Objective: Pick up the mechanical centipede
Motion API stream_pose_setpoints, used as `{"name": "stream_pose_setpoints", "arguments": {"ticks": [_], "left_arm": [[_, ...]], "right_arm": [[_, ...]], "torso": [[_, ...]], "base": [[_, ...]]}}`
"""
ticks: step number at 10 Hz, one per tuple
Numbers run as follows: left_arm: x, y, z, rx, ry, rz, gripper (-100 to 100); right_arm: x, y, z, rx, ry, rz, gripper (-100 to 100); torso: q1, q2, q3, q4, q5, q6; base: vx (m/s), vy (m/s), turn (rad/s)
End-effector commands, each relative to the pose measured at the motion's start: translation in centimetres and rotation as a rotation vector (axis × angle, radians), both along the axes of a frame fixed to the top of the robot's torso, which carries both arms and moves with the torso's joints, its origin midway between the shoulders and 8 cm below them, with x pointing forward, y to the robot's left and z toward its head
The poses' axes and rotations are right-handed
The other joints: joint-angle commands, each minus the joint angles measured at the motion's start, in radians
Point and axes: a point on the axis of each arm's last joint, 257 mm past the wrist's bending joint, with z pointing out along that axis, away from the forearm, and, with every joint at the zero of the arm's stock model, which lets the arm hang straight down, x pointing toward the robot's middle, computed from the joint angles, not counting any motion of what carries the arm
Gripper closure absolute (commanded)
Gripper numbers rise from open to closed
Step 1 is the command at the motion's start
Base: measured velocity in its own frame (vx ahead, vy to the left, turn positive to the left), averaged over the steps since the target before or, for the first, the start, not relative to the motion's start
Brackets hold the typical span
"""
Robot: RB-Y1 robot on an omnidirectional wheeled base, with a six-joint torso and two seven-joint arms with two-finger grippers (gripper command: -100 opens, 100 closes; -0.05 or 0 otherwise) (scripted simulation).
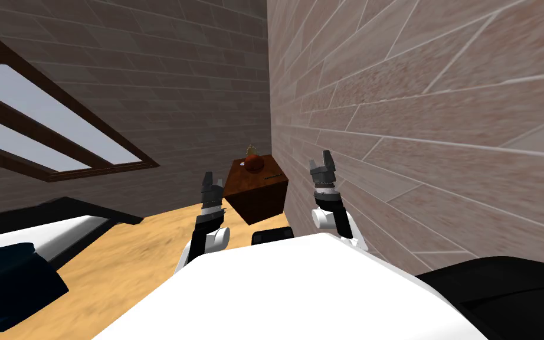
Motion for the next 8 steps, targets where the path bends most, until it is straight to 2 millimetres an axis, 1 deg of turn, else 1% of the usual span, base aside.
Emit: {"name": "stream_pose_setpoints", "arguments": {"ticks": [1,3,6,7,8], "left_arm": [[0.0,0.0,0.0,0.000,0.000,0.000,0],[0.0,0.0,0.0,0.000,0.000,0.000,0],[0.0,0.0,0.0,0.000,0.000,0.000,0],[0.0,0.0,0.0,0.000,0.000,0.000,0],[0.0,0.0,0.0,0.000,0.000,0.000,0]], "right_arm": [[0.3,0.5,-0.3,-0.048,0.011,0.005,-100],[0.7,1.2,-0.9,-0.115,0.027,0.013,-100],[1.7,2.5,-2.4,-0.244,0.060,0.026,-100],[1.7,2.6,-2.5,-0.255,0.061,0.031,-100],[2.0,3.1,-3.3,-0.308,0.073,0.037,-100]], "torso": [[0.000,0.000,0.000,0.000,0.000,0.000],[0.002,-0.002,-0.001,0.000,0.001,0.000],[0.003,-0.001,-0.001,0.000,0.001,0.000],[0.004,-0.002,-0.001,0.000,0.001,0.000],[0.003,-0.002,-0.001,0.000,0.001,0.000]], "base": [[0.017,0.025,0.095],[0.028,0.043,0.140],[0.023,0.052,0.152],[0.030,0.044,0.071],[0.019,0.039,0.114]]}}
